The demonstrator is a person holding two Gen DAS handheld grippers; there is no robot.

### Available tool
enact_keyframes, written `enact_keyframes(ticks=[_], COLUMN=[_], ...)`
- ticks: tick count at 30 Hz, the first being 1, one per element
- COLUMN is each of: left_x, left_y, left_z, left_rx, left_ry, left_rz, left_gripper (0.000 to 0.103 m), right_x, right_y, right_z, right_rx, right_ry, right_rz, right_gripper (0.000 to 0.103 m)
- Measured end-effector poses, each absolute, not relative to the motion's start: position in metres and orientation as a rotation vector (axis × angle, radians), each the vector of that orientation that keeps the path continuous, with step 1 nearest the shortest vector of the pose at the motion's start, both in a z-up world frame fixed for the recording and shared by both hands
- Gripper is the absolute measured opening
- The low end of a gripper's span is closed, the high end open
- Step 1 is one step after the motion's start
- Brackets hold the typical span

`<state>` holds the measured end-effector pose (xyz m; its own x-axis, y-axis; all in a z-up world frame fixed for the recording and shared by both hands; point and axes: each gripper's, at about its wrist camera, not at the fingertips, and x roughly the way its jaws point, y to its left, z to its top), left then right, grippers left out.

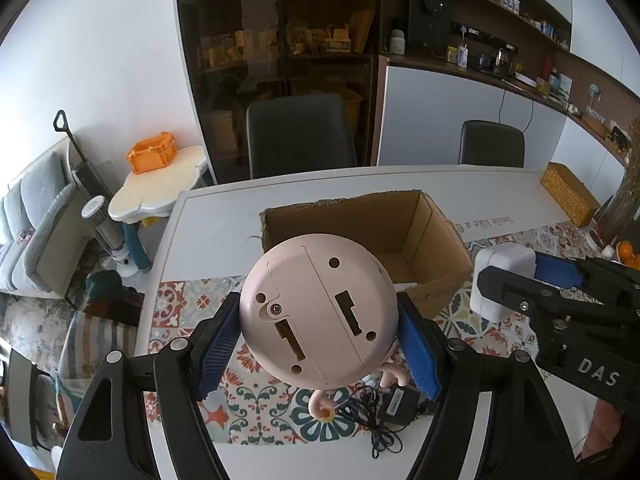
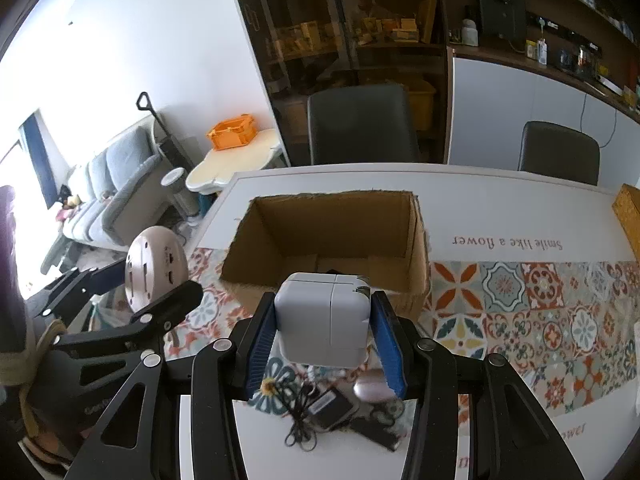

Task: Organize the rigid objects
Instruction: 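Carry the pink toy and white adapter over the cardboard box with both grippers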

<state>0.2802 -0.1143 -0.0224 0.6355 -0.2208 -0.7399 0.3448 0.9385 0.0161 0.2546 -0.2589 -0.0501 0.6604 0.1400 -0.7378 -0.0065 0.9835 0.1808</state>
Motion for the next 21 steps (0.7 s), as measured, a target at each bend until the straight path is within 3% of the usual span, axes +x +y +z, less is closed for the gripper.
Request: enact_keyframes(ticks=[21], left_x=[0.358], left_y=[-0.139], left_z=[-0.030], left_rx=[0.191], left_ry=[0.866], left_rz=[-0.322], left_gripper=[0.074], right_x=[0.349], right_y=[-0.270], right_z=[-0.063], right_rx=[0.120], right_ry=[0.943], right_rz=[0.027], right_gripper=[0.047])
